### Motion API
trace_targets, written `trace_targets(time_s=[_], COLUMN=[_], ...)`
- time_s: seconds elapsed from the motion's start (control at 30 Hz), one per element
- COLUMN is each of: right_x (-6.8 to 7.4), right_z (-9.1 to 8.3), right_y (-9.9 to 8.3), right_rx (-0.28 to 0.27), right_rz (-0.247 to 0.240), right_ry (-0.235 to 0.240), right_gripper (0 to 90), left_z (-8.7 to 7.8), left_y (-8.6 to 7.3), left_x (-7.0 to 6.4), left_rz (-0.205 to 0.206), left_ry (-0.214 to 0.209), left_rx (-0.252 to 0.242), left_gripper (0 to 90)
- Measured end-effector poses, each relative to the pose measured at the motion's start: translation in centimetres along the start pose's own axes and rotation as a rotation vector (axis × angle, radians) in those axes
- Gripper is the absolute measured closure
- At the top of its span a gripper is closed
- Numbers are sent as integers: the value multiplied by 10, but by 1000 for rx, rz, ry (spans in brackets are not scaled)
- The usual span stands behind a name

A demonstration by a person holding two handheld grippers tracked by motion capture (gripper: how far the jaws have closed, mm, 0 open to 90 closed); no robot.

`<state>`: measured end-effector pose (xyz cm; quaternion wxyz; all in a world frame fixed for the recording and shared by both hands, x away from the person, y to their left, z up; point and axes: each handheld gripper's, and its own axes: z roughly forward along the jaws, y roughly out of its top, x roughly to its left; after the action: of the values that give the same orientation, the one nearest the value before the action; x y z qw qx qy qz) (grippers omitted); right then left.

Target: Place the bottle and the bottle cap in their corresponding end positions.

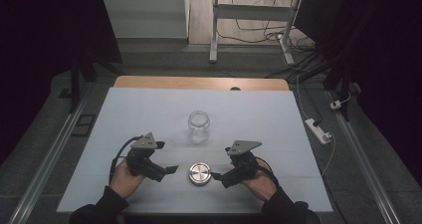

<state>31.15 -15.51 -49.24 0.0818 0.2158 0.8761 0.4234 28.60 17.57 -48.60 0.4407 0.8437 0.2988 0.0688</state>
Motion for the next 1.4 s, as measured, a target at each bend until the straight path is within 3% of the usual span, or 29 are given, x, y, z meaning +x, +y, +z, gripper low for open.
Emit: trace_targets(time_s=[0.63, 1.03, 1.4], right_x=[0, -4, -10], right_z=[-20, -40, -64], right_y=[-10, -22, -38], right_rx=[-13, -23, -40], right_rz=[3, 34, 77], right_ry=[-37, -77, -140], right_gripper=[0, 0, 0], left_z=[-25, -49, -64], left_y=[-26, -46, -64], left_x=[-6, -7, -8], left_rz=[-47, -103, -138], left_ry=[66, 111, 149], left_rx=[-11, -43, -37], left_gripper=[0, 0, 0])
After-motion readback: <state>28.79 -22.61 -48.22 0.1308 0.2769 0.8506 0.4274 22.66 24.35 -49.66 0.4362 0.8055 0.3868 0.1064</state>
